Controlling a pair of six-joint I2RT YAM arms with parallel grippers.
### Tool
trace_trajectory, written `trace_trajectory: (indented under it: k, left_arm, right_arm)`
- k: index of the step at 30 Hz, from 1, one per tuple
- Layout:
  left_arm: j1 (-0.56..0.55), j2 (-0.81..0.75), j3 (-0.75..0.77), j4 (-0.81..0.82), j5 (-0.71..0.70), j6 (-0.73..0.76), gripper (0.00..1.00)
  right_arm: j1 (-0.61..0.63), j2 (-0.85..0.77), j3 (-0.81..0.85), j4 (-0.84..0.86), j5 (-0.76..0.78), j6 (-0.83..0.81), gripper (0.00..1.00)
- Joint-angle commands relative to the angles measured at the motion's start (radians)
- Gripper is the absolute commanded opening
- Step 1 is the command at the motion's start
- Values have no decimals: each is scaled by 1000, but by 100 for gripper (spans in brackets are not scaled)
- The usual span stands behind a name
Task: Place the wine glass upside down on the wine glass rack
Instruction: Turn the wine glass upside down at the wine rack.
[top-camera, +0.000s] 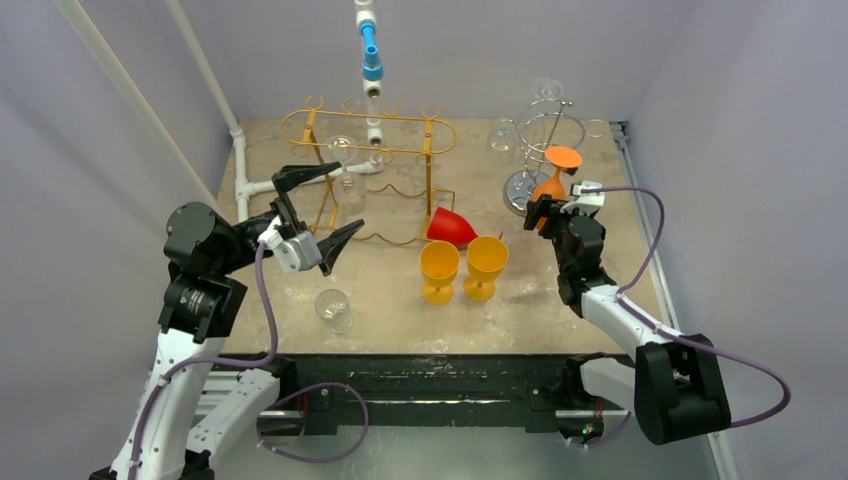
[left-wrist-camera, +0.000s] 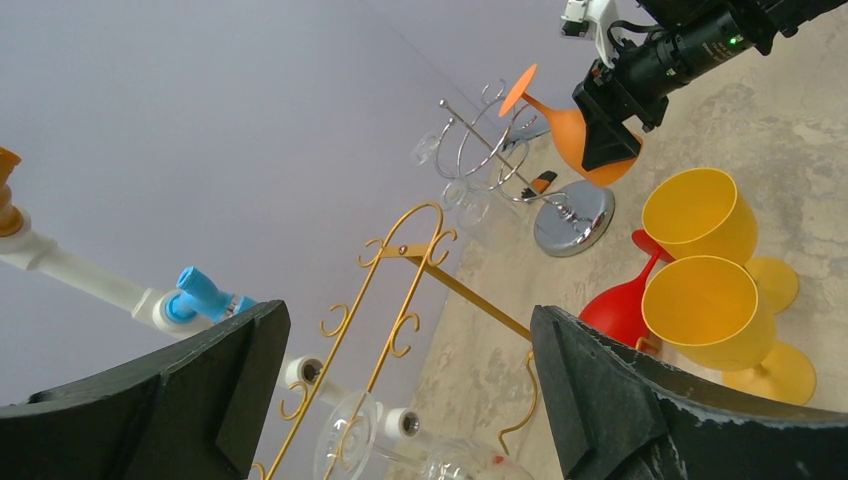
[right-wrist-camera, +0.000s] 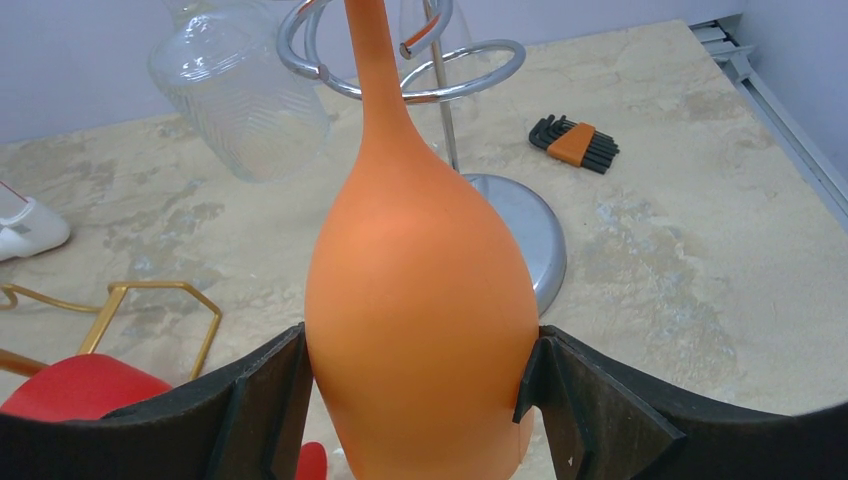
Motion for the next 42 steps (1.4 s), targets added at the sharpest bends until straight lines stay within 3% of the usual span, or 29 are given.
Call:
trace_trajectory:
  k: [1,11,17,24,26,42]
  left_arm:
    - [-2,-5,-7,24,13,8,100]
    - [-2,-4,-8,25,15,8,100]
    - [-2,-4,-7,26,12,5,100]
    - [-2,-2,-7,36,13,-5,100]
    - [-2,-2,-7,38,13,-7,100]
    - [-2,-2,-3,50,18,-21,100]
  right_arm:
    - [0,-13,1,51,-40,-23,58]
    - [0,50,33,65,-35,4,58]
    - [-1,91,64,56,-29,-5,64]
    - [-1,108,91,16,-10,8,83]
    - [-1,110,94,10,-6,10,98]
    - [-1,109,106,-9,9,8,99]
